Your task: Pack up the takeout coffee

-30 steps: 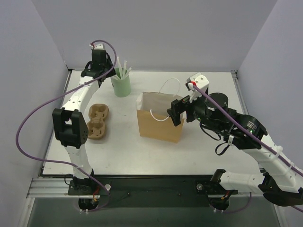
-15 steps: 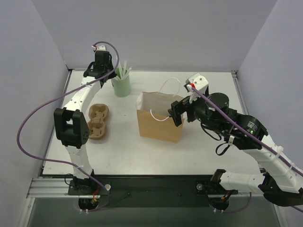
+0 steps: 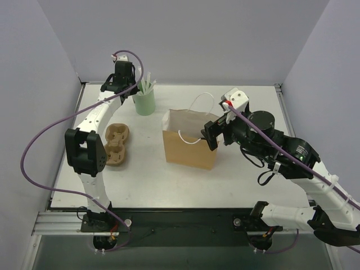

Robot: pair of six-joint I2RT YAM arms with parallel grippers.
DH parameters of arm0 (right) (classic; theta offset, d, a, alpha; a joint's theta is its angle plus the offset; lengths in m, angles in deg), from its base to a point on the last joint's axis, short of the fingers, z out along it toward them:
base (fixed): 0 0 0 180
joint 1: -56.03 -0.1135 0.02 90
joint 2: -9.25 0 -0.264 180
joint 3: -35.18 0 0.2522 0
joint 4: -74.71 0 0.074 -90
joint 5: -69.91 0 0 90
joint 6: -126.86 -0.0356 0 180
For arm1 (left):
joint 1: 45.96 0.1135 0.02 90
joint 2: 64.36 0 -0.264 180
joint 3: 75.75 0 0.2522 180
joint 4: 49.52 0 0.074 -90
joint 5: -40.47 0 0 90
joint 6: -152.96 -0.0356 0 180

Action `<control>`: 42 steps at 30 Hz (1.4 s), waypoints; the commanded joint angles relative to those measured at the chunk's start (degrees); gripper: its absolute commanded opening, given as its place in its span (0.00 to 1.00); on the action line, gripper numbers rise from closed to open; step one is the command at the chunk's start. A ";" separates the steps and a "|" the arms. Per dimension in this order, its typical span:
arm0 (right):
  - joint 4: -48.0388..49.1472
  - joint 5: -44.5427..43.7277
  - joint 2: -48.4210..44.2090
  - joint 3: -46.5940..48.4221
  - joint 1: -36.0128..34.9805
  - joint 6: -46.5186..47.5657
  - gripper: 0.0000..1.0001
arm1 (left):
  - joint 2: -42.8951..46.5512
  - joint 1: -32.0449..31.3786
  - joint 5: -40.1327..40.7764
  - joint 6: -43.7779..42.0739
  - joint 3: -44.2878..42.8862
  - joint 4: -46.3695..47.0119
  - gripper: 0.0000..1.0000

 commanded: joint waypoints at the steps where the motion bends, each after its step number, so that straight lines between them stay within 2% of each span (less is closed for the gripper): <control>1: 1.98 -1.04 -1.89 0.62 -0.25 1.44 1.00 | 3.75 -1.17 0.82 -2.01 -5.64 -1.91 0.01; 12: 2.68 1.24 -4.96 -0.70 -0.25 -0.13 1.00 | 12.27 -7.41 3.63 -4.21 -11.54 -10.17 0.00; 16: 3.12 0.72 -6.63 -1.05 -0.16 -1.19 1.00 | 17.35 -10.66 -1.73 -5.44 -12.43 -9.30 0.00; 21: 3.21 -1.04 -8.83 -0.96 -0.25 -0.23 1.00 | 23.08 -14.88 -2.17 -5.11 -13.57 -8.24 0.00; 27: 3.12 -6.40 -10.68 0.62 -0.25 6.36 1.00 | 31.78 -15.41 -18.85 -1.23 -11.64 -5.87 0.00; 33: 3.21 -9.21 -12.35 0.01 -0.16 8.92 1.00 | 41.62 -15.33 -28.26 4.30 -5.32 -7.45 0.00; 36: 3.21 -9.13 -12.87 -0.34 -0.16 8.83 1.00 | 46.80 -15.24 -31.69 7.29 2.32 -6.49 0.00; 42: 3.12 -8.95 -14.02 -1.05 -0.16 7.86 1.00 | 52.70 -15.24 -31.53 10.98 14.72 -5.80 0.00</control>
